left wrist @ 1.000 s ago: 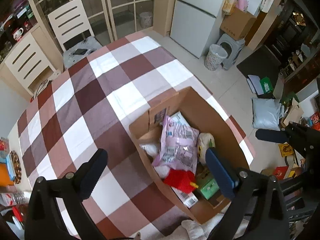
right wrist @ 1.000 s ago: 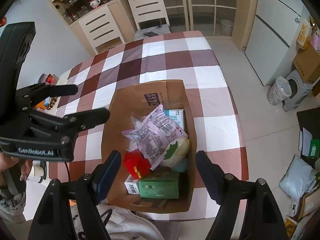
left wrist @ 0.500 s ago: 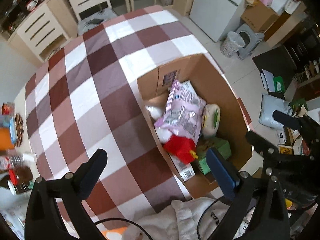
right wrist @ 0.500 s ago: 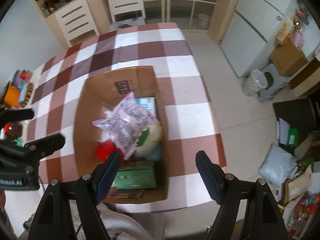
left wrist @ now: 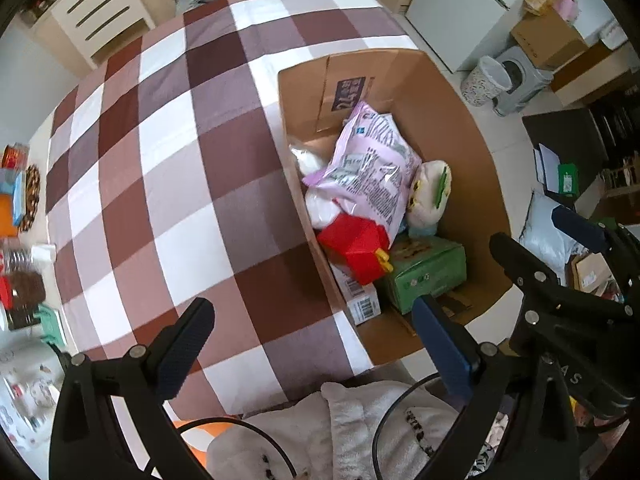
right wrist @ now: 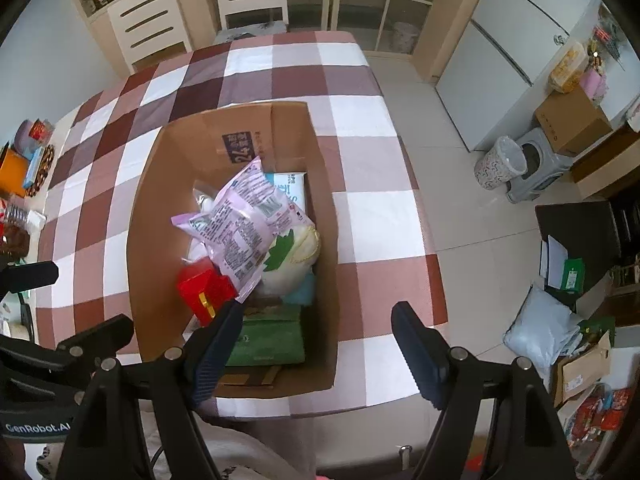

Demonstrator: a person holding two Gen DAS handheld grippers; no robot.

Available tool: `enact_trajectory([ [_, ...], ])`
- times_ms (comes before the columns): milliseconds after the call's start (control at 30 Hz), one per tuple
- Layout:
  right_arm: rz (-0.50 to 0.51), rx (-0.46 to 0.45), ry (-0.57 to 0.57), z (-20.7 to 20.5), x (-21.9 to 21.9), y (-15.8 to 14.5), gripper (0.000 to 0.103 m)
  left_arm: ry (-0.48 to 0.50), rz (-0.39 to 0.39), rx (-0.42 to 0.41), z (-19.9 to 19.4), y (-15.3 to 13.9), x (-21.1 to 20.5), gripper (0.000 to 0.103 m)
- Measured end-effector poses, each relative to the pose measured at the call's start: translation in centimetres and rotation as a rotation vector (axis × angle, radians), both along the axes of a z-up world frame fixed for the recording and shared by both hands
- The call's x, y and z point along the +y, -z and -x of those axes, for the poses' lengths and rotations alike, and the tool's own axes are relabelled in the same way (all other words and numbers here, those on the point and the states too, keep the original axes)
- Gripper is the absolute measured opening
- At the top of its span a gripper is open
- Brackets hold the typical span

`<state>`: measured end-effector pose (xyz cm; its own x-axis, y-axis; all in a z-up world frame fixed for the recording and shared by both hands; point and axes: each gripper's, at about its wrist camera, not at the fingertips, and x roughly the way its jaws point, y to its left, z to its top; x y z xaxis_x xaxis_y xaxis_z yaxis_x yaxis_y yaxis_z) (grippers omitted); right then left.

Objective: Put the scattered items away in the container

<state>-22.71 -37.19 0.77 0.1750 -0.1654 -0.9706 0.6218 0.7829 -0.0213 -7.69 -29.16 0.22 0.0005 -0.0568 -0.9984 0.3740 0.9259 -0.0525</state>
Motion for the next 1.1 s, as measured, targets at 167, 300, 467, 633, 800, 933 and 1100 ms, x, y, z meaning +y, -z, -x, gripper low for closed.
enact_trajectory([
  [167, -0.013, -0.004, -0.030, -0.2, 0.4, 0.3, 0.079, -0.030, -0.013, 0.001, 0.5, 0.0, 0.4, 0.100],
  [300, -0.018, -0.003, -0.053, -0.5, 0.4, 0.5, 0.079, -0.043, -0.029, -0.006, 0.8, 0.0, 0.5, 0.100],
  [467, -0.027, 0.000, -0.065, -0.7, 0.4, 0.7, 0.079, -0.052, -0.028, 0.001, 0.9, 0.2, 0.6, 0.100],
  [633, -0.033, 0.001, -0.068, -0.7, 0.4, 0.9, 0.079, -0.059, -0.029, 0.008, 0.8, 0.4, 0.7, 0.100],
  [800, -0.035, 0.006, -0.068, -0.8, 0.4, 1.1, 0.079, -0.055, -0.043, 0.002, 0.8, 0.4, 0.6, 0.100],
  [933, -0.036, 0.008, -0.070, -0.7, 0.4, 1.2, 0.079, -0.057, -0.046, 0.013, 0.8, 0.6, 0.6, 0.100],
  [1100, -0.031, 0.027, -0.070, -0.7, 0.3, 1.6, 0.079, -0.044, -0.078, 0.034, 0.7, 1.0, 0.2, 0.100],
])
